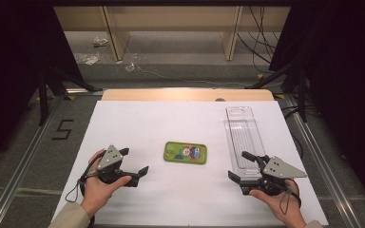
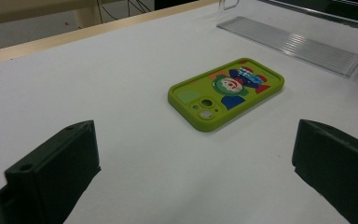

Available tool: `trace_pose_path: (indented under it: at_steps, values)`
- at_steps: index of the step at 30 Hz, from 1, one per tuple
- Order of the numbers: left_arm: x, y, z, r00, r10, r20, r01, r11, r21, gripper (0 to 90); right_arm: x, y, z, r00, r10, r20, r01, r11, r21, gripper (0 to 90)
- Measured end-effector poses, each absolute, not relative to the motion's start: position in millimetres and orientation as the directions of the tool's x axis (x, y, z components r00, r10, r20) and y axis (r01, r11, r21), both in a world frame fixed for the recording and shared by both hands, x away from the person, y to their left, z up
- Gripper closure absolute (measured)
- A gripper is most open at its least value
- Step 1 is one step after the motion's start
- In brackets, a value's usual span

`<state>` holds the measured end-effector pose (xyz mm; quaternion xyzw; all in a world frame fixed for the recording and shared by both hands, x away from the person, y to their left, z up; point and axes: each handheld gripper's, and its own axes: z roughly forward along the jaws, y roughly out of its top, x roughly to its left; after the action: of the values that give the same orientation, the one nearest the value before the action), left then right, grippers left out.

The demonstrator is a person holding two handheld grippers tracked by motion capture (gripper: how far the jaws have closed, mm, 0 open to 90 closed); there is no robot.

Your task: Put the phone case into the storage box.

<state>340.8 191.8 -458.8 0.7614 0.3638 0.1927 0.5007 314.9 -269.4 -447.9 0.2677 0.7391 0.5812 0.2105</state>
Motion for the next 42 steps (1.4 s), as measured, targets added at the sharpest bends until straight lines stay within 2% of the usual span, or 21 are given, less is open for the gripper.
trace_pose_path:
  at_steps: [8,12,17,18,19,20,23,24,25,32,42]
  values:
    - [340.4,191.7,-458.5,0.658,0.750,-0.069,0.360,-0.233,0.903,0.2,314.6,-268.1,-447.6,-0.769,0.640,0.000,0.155,0.186,0.970,18.0]
    - [340.3,191.2,-457.7,0.658,0.750,-0.066,0.357,-0.233,0.905,0.6,314.9,-265.9,-445.7,-0.770,0.638,-0.009,0.151,0.196,0.969,34.1]
    - [340.0,191.3,-457.6,0.658,0.750,-0.069,0.358,-0.230,0.905,1.2,315.3,-259.6,-447.2,-0.783,0.622,-0.015,0.160,0.225,0.961,37.7]
    - [340.1,191.5,-457.6,0.656,0.752,-0.068,0.357,-0.230,0.905,1.3,315.6,-259.4,-447.2,-0.782,0.624,-0.014,0.163,0.225,0.961,40.7]
    - [340.2,191.4,-457.7,0.656,0.752,-0.067,0.356,-0.230,0.906,1.5,315.8,-259.3,-446.6,-0.781,0.625,-0.008,0.166,0.220,0.961,44.3]
    - [340.2,191.2,-457.7,0.657,0.751,-0.068,0.357,-0.230,0.905,1.6,316.0,-259.5,-445.4,-0.778,0.628,-0.005,0.171,0.220,0.960,51.8]
    - [340.6,190.4,-457.9,0.655,0.753,-0.066,0.358,-0.232,0.905,1.8,317.3,-258.4,-441.8,-0.772,0.636,0.001,0.200,0.240,0.950,79.8]
    - [340.7,189.9,-457.9,0.656,0.752,-0.066,0.357,-0.232,0.905,2.0,317.9,-256.4,-440.6,-0.760,0.650,-0.004,0.210,0.251,0.945,86.8]
    - [340.8,189.4,-457.8,0.657,0.751,-0.065,0.357,-0.234,0.904,2.1,319.1,-253.7,-439.4,-0.752,0.659,-0.008,0.216,0.258,0.942,90.0]
    - [340.9,187.1,-458.3,0.662,0.747,-0.066,0.356,-0.236,0.904,2.5,335.2,-221.3,-434.0,-0.724,0.690,-0.017,0.284,0.320,0.904,90.0]
    - [340.9,186.8,-458.6,0.664,0.744,-0.073,0.357,-0.230,0.905,2.8,379.9,-170.2,-434.4,-0.659,0.752,-0.022,0.393,0.369,0.842,90.0]
